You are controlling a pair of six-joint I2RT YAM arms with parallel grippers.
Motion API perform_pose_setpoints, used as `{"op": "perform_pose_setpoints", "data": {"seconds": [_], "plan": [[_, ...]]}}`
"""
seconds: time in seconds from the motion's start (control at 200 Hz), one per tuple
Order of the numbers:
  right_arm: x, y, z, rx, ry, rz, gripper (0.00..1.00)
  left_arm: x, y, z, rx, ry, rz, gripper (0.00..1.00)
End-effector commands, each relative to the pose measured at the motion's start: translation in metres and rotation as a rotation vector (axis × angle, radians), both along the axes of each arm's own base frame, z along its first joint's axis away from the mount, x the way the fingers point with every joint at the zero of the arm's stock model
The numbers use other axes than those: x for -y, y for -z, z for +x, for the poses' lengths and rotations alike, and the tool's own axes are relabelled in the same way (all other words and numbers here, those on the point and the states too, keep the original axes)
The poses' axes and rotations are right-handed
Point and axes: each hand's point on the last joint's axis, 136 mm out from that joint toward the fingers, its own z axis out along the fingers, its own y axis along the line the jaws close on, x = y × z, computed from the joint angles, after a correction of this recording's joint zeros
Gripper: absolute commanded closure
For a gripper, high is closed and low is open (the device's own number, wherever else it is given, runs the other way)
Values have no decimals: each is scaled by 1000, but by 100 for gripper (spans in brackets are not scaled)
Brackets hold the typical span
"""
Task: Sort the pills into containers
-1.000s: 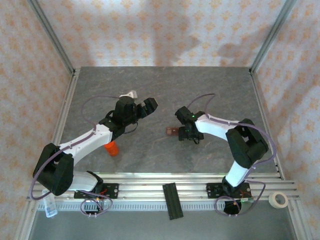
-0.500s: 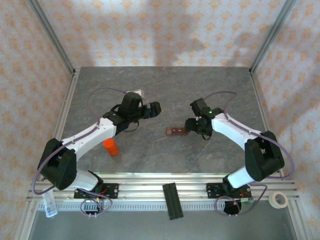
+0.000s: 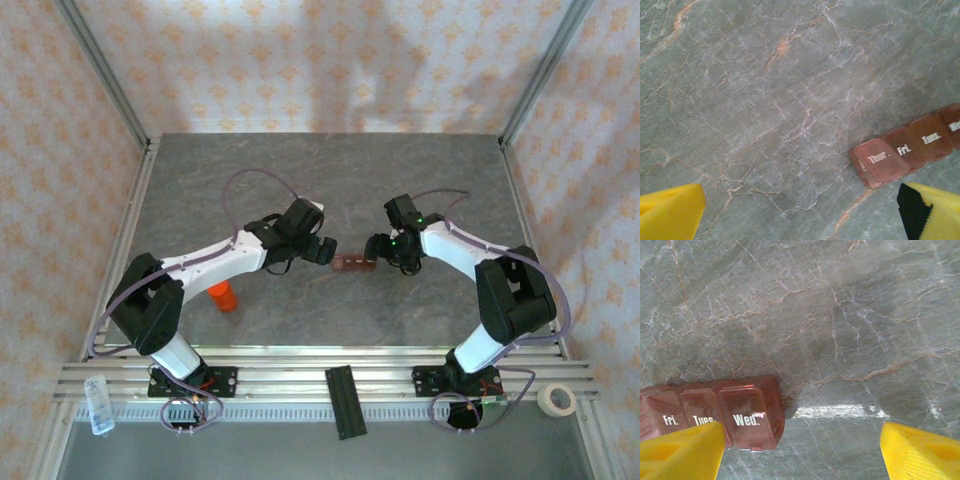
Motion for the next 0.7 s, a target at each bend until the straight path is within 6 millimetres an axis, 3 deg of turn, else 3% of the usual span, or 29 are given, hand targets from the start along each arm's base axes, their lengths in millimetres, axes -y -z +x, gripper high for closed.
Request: {"op": "perform_pose_setpoints", "data": {"seconds": [0.0, 0.46, 0.696], "plan": [[-3, 1, 3, 4, -2, 14, 19, -6, 0, 2, 18, 36, 91, 0], [-17, 10, 1, -11, -55, 1, 21, 3, 18, -5, -2, 101, 122, 0], [-14, 20, -1, -32, -54, -41, 21, 7, 27, -7, -10, 123, 138, 0]]}}
